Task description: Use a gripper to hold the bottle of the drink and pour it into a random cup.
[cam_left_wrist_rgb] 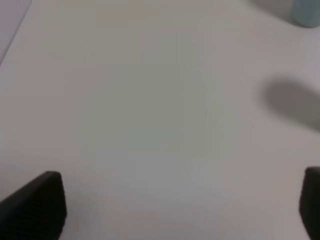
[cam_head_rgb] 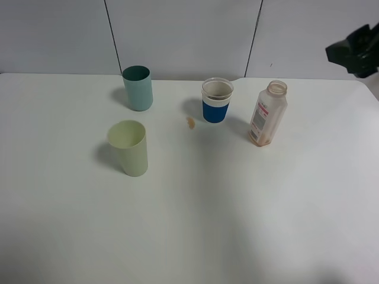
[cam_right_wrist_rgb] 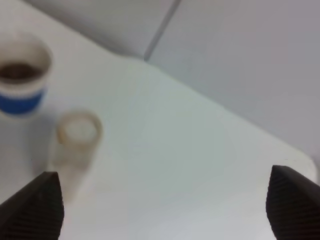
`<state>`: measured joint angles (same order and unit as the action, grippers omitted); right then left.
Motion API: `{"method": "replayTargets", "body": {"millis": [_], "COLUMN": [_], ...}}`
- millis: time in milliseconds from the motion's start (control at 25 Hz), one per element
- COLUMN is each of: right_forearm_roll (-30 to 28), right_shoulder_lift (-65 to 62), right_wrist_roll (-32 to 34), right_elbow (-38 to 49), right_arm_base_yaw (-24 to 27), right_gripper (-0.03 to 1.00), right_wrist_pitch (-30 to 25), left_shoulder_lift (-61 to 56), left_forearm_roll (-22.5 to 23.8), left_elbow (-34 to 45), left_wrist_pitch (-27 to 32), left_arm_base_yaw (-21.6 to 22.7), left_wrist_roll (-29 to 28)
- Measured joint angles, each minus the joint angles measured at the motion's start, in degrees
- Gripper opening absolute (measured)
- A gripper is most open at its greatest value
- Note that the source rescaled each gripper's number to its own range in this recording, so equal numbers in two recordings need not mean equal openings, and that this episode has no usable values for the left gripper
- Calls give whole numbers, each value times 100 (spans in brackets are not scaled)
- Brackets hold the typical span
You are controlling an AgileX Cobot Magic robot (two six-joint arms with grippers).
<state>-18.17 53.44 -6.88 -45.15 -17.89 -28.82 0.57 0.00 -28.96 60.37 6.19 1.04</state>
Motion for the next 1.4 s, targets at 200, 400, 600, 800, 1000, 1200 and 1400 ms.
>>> {"method": "replayTargets", "body": {"millis": [200,400,600,800,1000,1200,1400], "right_forearm_roll": [-110,-91,441,667,845,1269,1553], "right_shoulder_lift": [-904,-1800,-2472,-2971,-3600,-4219,-4573], "right_wrist_roll": [167,425,544,544,544,550,543], "right_elbow": [-39,-39,-39,77,762,1323,1563], "right_arm_base_yaw": [0,0,0,0,0,0,0], "right_gripper": [79,79,79,79,79,79,79], "right_wrist_pitch": [-1067,-2135,-2993,-3251,-2918,-2460,-2312], "left_shoulder_lift": [0,0,0,0,0,0,0], "left_forearm_roll": [0,0,0,0,0,0,0], "left_elbow": [0,0,0,0,0,0,0], "left_wrist_pitch": [5,5,5,5,5,5,5], "left_arm_base_yaw": [0,0,0,0,0,0,0], "left_wrist_roll": [0,0,0,0,0,0,0]}}
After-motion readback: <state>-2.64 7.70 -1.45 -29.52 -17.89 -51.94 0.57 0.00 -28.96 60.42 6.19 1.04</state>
